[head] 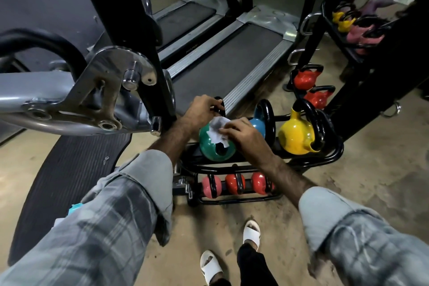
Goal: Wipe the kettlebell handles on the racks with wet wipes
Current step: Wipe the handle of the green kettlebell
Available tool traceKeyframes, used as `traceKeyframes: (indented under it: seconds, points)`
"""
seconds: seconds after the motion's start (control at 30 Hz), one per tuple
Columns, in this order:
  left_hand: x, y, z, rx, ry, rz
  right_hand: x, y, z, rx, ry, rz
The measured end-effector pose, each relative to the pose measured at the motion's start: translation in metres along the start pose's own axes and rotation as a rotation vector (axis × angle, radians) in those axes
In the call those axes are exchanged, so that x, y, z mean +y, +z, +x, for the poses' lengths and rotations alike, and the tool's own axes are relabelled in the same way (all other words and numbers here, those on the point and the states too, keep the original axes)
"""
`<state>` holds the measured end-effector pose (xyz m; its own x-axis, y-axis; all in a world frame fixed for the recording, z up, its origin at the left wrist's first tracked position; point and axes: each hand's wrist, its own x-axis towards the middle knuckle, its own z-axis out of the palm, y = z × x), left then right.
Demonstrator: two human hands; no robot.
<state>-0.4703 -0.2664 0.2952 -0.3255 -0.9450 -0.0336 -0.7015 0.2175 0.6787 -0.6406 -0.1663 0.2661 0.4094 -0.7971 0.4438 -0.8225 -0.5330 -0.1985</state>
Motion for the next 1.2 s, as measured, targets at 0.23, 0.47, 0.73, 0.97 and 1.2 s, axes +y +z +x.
traceKeyframes:
  seconds: [0.23, 0.47, 0.73, 0.97, 1.2]
  points:
    - [0.003, -0.003, -0.002, -0.021, -0.023, -0.084, -0.023, 0.033, -0.04, 0.068, 0.183, 0.258]
    - [0.002, -0.003, -0.002, 0.001, -0.01, -0.044, -0.027, 0.038, -0.008, 0.324, 0.516, 0.547]
    - [0.007, -0.002, -0.004, -0.01, -0.019, -0.088, -0.042, 0.065, -0.059, 0.252, 0.56, 0.555]
    - [0.008, -0.001, -0.007, 0.018, -0.028, -0.116, -0.032, 0.042, -0.008, 0.332, 0.672, 0.649]
    - [0.008, -0.001, -0.009, 0.023, -0.037, -0.148, -0.052, 0.039, -0.038, 0.19, 0.933, 0.804]
